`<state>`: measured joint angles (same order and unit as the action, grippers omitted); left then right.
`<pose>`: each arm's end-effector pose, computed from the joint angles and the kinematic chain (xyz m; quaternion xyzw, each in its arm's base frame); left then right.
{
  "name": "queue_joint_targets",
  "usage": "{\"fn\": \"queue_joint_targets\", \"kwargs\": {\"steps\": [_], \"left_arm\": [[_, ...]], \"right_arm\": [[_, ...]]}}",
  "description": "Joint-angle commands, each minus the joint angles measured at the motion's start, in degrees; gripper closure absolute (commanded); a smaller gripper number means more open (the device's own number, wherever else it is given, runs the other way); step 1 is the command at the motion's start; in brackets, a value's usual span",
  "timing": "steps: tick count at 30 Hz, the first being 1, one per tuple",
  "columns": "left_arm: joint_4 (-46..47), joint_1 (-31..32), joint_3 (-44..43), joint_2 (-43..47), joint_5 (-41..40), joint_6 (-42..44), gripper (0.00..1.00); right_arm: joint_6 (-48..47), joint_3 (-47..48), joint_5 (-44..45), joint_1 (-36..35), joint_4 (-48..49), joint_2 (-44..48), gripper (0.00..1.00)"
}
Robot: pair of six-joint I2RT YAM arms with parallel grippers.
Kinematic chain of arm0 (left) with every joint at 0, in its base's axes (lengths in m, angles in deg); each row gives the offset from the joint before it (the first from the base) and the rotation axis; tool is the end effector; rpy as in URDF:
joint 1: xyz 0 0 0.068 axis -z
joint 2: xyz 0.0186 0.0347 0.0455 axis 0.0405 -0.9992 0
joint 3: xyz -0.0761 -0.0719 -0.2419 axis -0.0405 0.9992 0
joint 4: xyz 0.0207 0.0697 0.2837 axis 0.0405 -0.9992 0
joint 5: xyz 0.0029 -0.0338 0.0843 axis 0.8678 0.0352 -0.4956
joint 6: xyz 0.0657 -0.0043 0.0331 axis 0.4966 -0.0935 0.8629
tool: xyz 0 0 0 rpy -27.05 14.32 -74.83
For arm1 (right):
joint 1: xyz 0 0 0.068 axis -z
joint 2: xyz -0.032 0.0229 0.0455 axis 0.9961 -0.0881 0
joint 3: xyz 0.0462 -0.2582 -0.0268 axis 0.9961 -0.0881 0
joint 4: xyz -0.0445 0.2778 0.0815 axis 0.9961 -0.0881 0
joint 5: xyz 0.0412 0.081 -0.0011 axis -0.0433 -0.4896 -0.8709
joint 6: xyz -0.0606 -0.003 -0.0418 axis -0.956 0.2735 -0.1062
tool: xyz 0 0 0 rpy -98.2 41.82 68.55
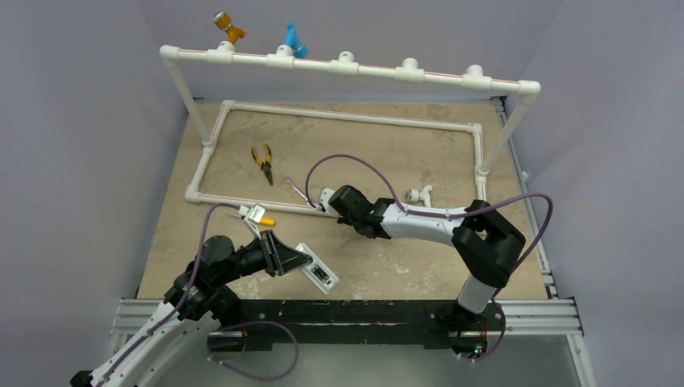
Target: Load the batteries into the remote control
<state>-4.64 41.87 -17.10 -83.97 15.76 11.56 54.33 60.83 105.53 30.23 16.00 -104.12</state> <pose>0.1161 -0.1260 0.2309 -0.0166 0.7679 -0.5728 0.2861 0.2434 0.2940 0.1305 -0.5254 0.7701 -0.1454 0.3313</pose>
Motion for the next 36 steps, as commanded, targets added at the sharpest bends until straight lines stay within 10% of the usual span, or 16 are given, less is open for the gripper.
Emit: {"fn": "queue_joint_targets", "kwargs": {"steps": [1, 19, 24, 36], "left_arm": [[2.2, 0.2, -1.9, 0.0, 0.2, 0.9, 1.0], [2.2, 0.2, -2.1, 0.4, 0.3, 0.7, 1.0], [2.2, 0.2, -2.7, 0.5, 0.6, 0.7, 1.0], [2.1, 0.2, -4.4, -0.8, 1.5, 1.6, 1.0]], "right_arm": [[-0.9, 2.3, 1.3, -0.1, 0.9, 1.0, 0.93], [7.1, 2.2, -4.2, -0.1, 1.6, 8.9, 0.61], [25.0, -2.0, -10.7, 3.8, 1.8, 18.5, 0.46], [53.6, -24.6, -25.6, 8.4, 13.1, 31.5, 0.43]]}}
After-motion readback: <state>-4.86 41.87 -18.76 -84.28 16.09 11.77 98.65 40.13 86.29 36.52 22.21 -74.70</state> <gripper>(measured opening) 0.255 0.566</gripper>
